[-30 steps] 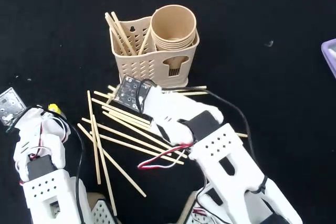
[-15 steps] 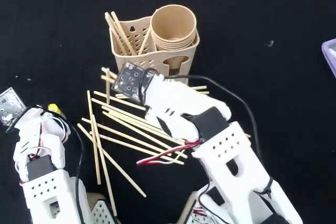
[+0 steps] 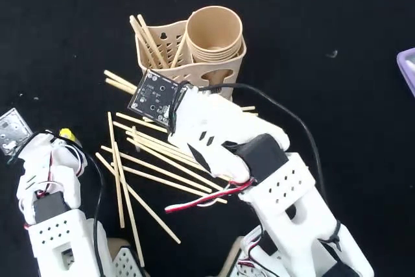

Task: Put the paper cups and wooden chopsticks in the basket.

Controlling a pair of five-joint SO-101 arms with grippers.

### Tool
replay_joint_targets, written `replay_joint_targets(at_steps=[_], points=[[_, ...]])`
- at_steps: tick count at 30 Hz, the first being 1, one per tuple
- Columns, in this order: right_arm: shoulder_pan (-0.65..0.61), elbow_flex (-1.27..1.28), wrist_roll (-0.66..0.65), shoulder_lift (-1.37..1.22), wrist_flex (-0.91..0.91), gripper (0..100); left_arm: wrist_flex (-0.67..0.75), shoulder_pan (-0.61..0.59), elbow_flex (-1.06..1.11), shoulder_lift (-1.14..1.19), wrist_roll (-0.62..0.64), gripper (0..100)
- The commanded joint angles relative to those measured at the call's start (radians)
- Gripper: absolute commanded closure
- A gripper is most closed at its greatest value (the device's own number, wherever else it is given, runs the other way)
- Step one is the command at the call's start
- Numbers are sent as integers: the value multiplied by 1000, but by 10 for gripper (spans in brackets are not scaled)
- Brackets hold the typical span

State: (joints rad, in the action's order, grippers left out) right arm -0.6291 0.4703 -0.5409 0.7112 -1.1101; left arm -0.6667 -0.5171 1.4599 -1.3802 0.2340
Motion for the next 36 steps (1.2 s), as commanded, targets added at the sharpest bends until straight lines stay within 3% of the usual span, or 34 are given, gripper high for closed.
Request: replay_joint_targets(at_steps=[1,10,21,27,36], points=[[-11,-111,38,24,-5,988,-5,-13,-13,-15,-2,873],[-11,-209,199,24,83,988,-5,-13,-13,-15,-2,873],[-8,-64,358,22,681,988,-5,-13,-13,-15,-2,873],[-5,76,362,13,1051,988,-5,-13,-13,-15,-2,873],[97,-5,370,-236,1189,988,-5,-13,-13,-15,-2,873]])
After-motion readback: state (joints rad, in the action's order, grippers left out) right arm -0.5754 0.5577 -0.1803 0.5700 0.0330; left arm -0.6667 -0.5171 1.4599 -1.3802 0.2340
